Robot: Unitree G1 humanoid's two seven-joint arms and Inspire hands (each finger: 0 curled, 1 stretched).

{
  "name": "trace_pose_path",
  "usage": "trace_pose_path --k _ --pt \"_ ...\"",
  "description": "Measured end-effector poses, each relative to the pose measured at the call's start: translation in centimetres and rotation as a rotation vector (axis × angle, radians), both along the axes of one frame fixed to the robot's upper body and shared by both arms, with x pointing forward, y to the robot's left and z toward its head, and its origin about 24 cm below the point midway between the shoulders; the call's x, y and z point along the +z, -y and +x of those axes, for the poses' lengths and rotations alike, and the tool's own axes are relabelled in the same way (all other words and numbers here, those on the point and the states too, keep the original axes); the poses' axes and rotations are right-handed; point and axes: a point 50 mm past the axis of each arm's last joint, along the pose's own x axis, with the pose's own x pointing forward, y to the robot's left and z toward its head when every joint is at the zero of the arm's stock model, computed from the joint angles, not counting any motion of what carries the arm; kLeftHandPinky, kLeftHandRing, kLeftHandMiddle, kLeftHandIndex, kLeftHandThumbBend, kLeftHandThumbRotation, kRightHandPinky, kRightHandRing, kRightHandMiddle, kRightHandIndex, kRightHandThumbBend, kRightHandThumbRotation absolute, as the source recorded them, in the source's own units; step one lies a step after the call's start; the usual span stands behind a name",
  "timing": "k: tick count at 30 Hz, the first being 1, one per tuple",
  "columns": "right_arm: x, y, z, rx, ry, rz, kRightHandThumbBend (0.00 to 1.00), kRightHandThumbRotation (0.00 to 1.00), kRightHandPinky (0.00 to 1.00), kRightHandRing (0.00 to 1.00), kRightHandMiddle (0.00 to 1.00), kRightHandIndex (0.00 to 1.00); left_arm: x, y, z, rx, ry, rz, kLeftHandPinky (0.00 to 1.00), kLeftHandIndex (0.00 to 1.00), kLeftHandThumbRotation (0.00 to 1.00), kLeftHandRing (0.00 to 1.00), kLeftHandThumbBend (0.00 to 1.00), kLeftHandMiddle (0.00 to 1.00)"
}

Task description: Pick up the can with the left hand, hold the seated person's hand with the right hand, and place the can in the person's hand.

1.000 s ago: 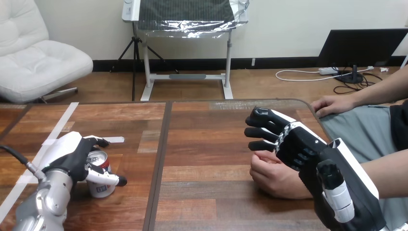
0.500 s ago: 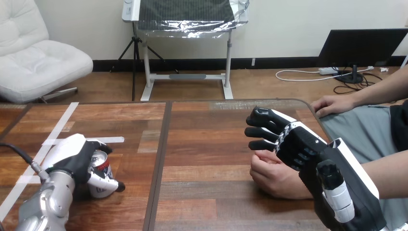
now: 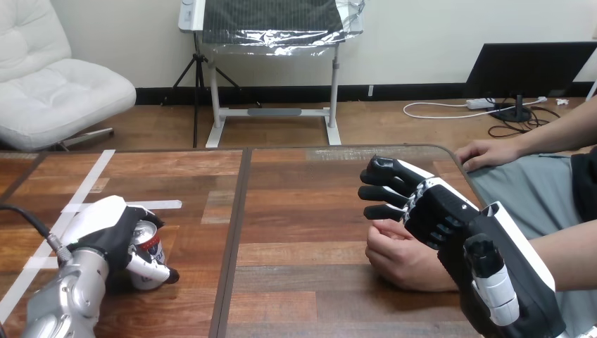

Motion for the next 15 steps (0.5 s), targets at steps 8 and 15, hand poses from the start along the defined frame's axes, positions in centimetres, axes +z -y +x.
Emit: trace_pose_path --k 8,15 --pt "0.0 0.0 0.0 0.0 0.0 0.0 0.82 0.97 0.78 0.83 0.86 0.86 0.14 0.03 0.17 -0.004 -0.01 0.027 0.64 0.75 0.17 0.75 0.81 0.78" --pt "0.0 0.0 0.0 0.0 0.0 0.0 0.83 0.97 0.78 0.84 0.86 0.86 0.24 0.02 0.27 0.001 -0.014 0.031 0.63 0.75 0.17 0.76 0.82 0.78"
